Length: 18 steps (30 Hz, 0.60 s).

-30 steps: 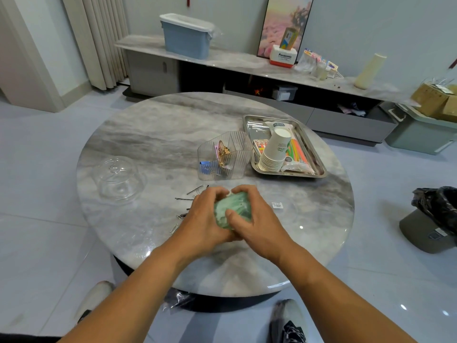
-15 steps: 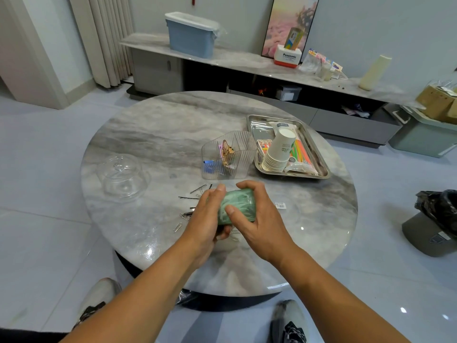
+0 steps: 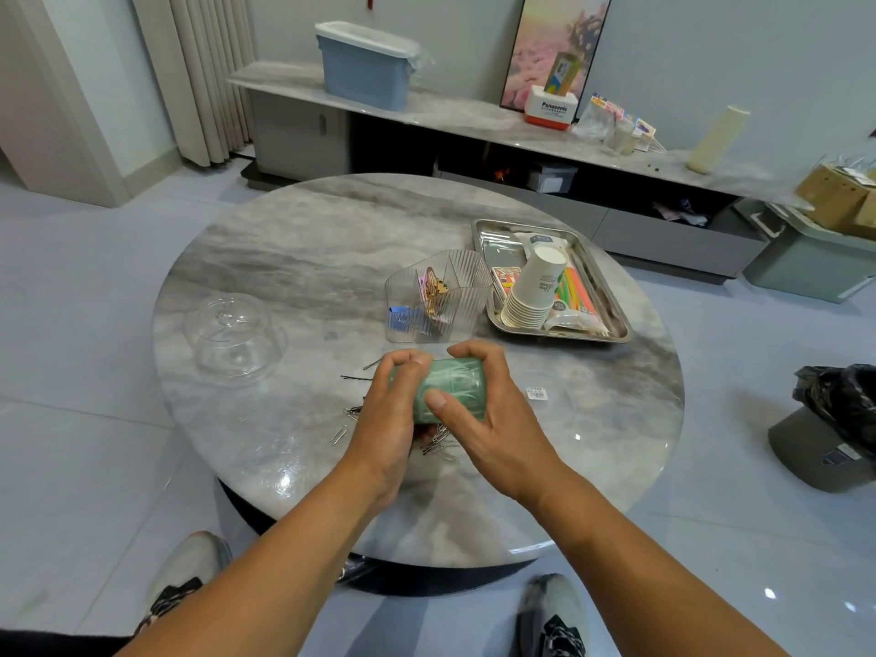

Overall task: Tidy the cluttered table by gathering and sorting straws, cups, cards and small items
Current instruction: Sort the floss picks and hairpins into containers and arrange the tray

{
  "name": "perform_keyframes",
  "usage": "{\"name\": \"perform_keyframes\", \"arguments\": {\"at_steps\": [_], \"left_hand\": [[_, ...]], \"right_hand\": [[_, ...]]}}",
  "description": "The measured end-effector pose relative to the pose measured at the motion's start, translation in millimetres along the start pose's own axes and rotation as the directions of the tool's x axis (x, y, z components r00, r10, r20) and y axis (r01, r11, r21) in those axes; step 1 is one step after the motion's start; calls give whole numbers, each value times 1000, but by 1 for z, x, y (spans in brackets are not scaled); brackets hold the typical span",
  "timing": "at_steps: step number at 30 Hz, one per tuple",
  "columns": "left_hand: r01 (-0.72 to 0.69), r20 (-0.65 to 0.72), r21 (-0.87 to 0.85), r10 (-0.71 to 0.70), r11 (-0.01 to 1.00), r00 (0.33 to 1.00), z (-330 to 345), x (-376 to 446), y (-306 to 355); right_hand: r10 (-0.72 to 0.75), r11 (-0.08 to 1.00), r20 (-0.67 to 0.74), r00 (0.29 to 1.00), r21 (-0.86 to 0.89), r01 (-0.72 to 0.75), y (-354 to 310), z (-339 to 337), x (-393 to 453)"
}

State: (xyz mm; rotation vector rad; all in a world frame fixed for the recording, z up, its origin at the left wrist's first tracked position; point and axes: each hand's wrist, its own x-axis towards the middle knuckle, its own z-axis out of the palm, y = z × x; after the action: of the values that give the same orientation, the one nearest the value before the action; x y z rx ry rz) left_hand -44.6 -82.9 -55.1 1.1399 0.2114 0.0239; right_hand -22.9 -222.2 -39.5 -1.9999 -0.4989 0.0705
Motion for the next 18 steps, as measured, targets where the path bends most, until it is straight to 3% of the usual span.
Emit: {"name": "perform_keyframes", "arguments": {"at_steps": [7, 18], "left_hand": [[-42, -23, 32, 43, 999, 999, 1, -3, -10], [-90, -51, -44, 88, 995, 995, 3, -8, -19]], "right_hand": [[-16, 992, -8, 1000, -128, 15, 2, 4, -2], [74, 983, -57, 996, 173, -63, -2, 19, -7]]}}
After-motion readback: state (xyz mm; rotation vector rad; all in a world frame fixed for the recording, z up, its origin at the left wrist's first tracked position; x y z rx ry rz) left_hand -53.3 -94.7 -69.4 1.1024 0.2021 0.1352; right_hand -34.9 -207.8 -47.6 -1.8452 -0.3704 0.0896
